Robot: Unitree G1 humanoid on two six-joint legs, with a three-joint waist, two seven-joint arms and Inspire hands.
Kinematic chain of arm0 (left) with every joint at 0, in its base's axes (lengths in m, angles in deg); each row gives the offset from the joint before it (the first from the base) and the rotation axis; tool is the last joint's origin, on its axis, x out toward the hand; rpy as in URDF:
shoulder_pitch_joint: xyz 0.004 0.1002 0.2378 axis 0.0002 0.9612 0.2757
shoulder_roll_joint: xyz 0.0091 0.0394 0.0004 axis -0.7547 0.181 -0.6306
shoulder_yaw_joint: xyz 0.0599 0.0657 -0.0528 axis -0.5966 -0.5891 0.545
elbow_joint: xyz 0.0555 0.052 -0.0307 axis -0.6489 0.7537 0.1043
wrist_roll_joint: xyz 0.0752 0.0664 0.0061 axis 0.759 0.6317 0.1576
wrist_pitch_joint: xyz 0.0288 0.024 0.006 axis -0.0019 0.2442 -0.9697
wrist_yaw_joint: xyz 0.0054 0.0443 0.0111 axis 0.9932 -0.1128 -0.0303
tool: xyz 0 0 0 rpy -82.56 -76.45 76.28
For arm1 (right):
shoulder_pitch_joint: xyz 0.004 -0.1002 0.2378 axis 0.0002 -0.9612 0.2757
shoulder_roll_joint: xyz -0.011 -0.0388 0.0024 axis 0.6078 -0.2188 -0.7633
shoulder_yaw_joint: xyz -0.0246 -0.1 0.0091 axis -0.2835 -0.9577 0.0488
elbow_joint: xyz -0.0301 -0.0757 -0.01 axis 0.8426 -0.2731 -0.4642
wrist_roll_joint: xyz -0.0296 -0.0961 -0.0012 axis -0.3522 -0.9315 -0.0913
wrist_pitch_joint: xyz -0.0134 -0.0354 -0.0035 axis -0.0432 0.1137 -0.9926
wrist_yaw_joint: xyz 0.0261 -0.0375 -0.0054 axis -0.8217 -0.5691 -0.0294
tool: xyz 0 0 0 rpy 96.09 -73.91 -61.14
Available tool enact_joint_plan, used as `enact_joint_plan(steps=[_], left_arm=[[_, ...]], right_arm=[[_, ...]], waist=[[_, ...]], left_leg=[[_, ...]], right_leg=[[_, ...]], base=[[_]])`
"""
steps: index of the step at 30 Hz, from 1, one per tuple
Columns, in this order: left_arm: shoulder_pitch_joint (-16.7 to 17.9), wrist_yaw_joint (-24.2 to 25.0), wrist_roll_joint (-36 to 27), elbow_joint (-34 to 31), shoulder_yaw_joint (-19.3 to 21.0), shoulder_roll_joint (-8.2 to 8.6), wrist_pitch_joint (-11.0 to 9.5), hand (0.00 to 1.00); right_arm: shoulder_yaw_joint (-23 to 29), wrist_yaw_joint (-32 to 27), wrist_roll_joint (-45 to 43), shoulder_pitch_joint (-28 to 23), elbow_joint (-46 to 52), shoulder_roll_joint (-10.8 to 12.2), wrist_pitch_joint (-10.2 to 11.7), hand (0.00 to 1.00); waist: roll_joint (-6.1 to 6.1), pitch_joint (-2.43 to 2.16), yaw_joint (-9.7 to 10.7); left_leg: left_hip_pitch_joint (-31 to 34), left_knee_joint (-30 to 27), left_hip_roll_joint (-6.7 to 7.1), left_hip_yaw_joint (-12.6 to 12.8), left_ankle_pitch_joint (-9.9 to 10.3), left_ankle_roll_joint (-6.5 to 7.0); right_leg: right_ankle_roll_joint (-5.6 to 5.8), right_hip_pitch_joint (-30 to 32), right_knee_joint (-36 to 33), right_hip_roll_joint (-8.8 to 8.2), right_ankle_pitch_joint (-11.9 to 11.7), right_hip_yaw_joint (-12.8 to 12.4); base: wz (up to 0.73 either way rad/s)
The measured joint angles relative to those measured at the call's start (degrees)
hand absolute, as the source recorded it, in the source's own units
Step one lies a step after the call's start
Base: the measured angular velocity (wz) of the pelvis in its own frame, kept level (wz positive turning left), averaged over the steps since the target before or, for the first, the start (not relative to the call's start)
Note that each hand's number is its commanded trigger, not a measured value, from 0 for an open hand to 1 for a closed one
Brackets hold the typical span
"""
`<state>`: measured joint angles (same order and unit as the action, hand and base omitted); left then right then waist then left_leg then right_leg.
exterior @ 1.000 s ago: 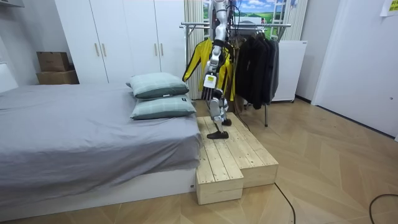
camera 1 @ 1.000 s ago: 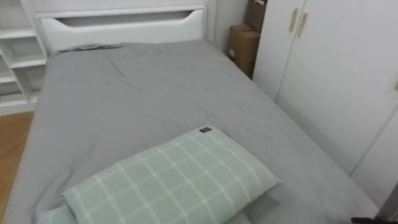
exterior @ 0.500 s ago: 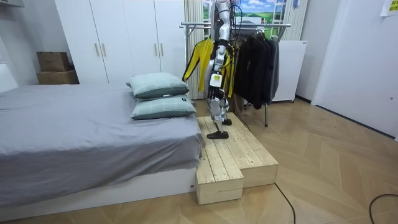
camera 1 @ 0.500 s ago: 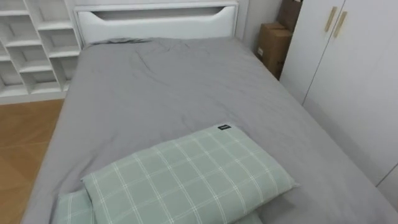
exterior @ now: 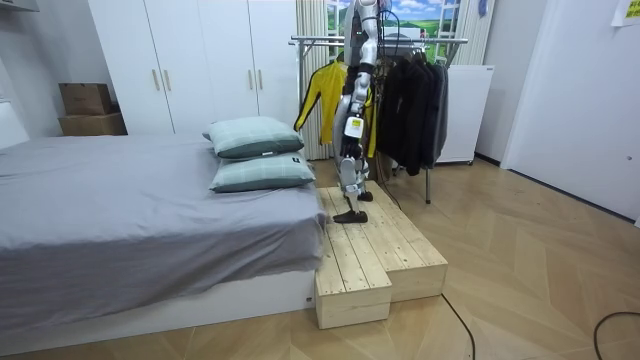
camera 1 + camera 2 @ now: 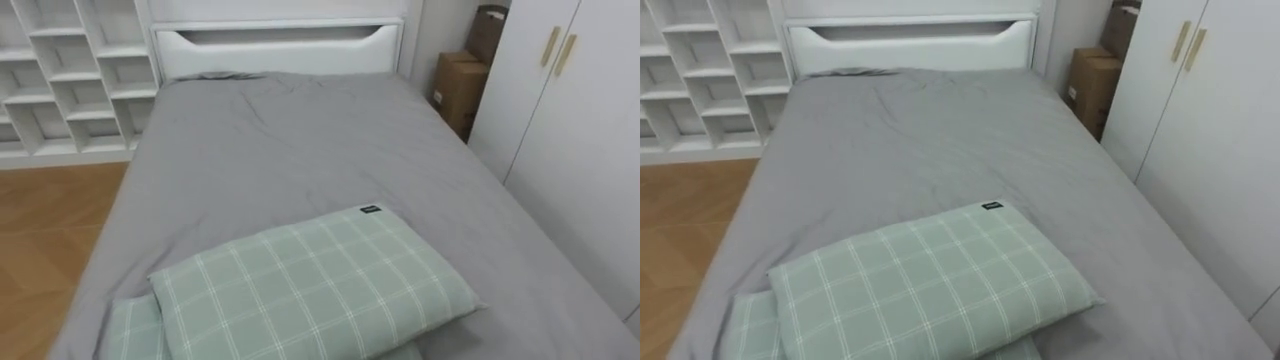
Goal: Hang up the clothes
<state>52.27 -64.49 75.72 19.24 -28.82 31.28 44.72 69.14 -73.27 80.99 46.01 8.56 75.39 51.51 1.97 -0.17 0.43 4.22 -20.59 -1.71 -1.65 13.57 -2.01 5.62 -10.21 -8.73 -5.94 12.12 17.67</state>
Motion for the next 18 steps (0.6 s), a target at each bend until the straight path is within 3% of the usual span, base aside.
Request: enact_joint_plan(steps=[7, 18], left_arm=[[0.22, -0.41, -0.04, 0.03, -0.04, 0.23, 0.00, 0.00], [0.21, -1.23, -1.17, 0.03, -1.21, 0.42, -0.38, 0.00]], right_arm=[[0.04, -0.64, 0.06, -0.28, 0.15, 0.19, 0.02, 0.00], [0.09, 0.24, 0.64, -0.11, 1.29, 0.07, 0.03, 0.00]], waist=[[-0.26, 0.24, 1.04], [-0.45, 0.29, 0.88]], left_leg=[[0.10, 0.40, 0.27, -1.27, -0.23, -0.26], [0.27, 1.04, 0.29, -1.31, -0.62, -0.37]], right_leg=[[-0.03, -0.62, 0.09, 0.09, -0.02, 1.48], [0.02, 0.19, 0.16, 0.05, 0.01, 1.42]], base=[[0.09], [0.01]])
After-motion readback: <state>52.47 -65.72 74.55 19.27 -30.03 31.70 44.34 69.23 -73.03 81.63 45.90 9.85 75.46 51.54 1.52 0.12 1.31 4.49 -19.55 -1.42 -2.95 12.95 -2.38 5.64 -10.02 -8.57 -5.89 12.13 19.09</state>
